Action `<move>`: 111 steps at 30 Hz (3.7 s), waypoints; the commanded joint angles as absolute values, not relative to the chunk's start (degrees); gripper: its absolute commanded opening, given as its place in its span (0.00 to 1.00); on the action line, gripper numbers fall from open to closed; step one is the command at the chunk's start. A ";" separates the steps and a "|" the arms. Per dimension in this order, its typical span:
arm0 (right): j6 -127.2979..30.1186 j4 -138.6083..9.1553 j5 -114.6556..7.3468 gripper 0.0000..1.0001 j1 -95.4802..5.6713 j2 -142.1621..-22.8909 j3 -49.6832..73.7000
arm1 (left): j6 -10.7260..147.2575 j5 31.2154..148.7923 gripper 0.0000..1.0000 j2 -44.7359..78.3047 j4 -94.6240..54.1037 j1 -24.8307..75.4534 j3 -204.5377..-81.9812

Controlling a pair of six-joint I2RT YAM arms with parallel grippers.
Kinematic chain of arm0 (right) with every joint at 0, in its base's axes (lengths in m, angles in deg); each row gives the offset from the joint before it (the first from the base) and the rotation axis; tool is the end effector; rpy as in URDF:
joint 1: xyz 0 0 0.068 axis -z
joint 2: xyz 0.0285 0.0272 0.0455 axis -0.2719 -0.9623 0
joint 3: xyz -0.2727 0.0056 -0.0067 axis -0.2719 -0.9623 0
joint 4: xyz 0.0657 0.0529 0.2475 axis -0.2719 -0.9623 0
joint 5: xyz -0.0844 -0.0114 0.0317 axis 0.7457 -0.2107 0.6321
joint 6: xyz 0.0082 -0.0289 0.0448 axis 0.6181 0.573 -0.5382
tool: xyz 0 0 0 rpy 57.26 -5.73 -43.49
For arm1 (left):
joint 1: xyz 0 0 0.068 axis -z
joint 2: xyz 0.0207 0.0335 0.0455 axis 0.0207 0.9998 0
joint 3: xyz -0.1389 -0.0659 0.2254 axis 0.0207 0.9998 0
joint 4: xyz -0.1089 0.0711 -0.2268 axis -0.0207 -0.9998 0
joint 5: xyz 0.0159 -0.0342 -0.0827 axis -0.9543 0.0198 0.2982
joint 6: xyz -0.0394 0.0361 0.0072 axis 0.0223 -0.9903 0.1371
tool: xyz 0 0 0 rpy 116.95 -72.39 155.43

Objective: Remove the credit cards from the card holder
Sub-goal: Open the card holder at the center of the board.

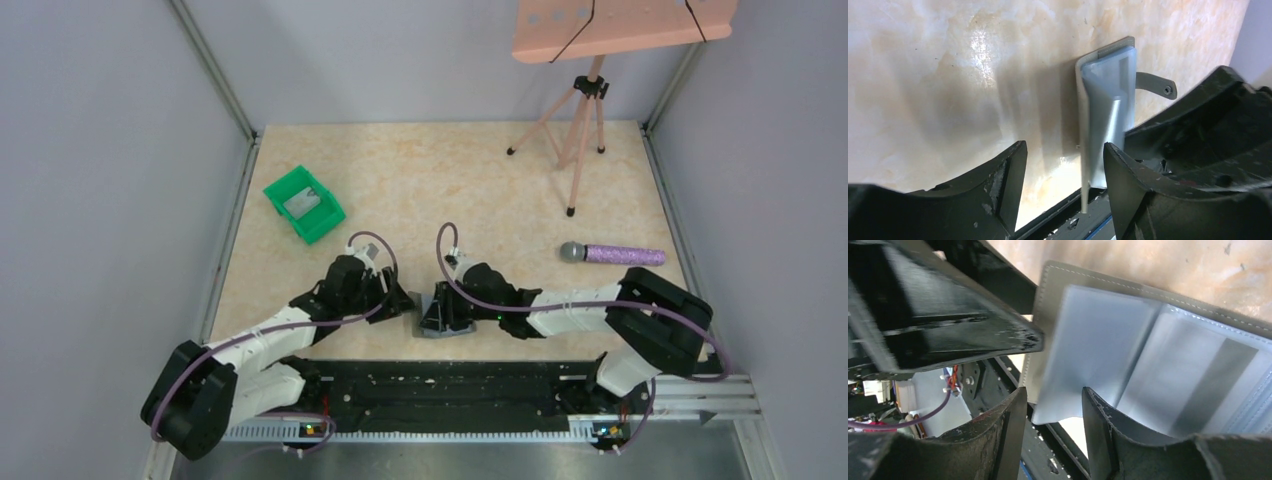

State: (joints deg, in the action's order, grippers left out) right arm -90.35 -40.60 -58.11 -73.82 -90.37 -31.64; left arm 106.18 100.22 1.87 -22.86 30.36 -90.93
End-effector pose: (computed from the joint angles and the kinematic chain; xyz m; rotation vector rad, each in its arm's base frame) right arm 0.1470 0.2498 0.1450 -0.3400 2.4184 1.2068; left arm 0.1613 -0.1121 0.1583 -0.2069 2.4900 -1.0432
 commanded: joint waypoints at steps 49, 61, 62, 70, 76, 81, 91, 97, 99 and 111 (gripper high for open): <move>-85.39 -39.41 -59.59 0.40 -74.47 -83.77 -33.22 | 103.46 104.58 0.20 9.49 -14.53 30.58 -94.61; -85.58 -54.54 -50.51 0.46 -68.77 -70.88 -35.59 | 103.71 105.41 0.00 8.25 -14.23 30.60 -93.56; -85.69 -54.55 -50.57 0.46 -68.35 -70.99 -35.73 | 103.71 105.41 0.00 8.14 -14.27 30.63 -93.44; -85.55 -53.69 -50.44 0.46 -66.55 -75.13 -35.85 | 103.71 105.56 0.00 7.80 -14.37 30.55 -92.76; -85.51 -52.05 -50.32 0.44 -66.50 -77.98 -35.89 | 103.99 105.39 0.00 7.26 -14.36 30.54 -92.33; -85.54 -51.00 -50.54 0.44 -66.55 -79.67 -35.79 | 104.10 105.21 0.00 6.84 -14.31 30.66 -91.86; -85.37 -50.46 -51.16 0.43 -66.58 -81.28 -35.44 | 104.16 105.39 0.00 7.03 -13.88 30.63 -91.48; -85.22 -50.86 -51.47 0.43 -66.58 -81.68 -35.24 | 104.09 105.25 0.00 6.97 -13.93 30.63 -91.32; -85.35 -50.63 -52.41 0.43 -66.50 -81.82 -35.15 | 104.06 105.30 0.00 6.97 -13.86 30.63 -91.22; -89.03 -41.92 -59.00 0.44 -66.57 -80.73 -36.75 | 104.25 105.21 0.00 6.39 -14.00 30.76 -90.96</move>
State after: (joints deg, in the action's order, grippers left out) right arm -87.01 -48.43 -55.55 -66.63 -80.86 -36.25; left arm 104.56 104.81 7.55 -16.30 30.41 -91.45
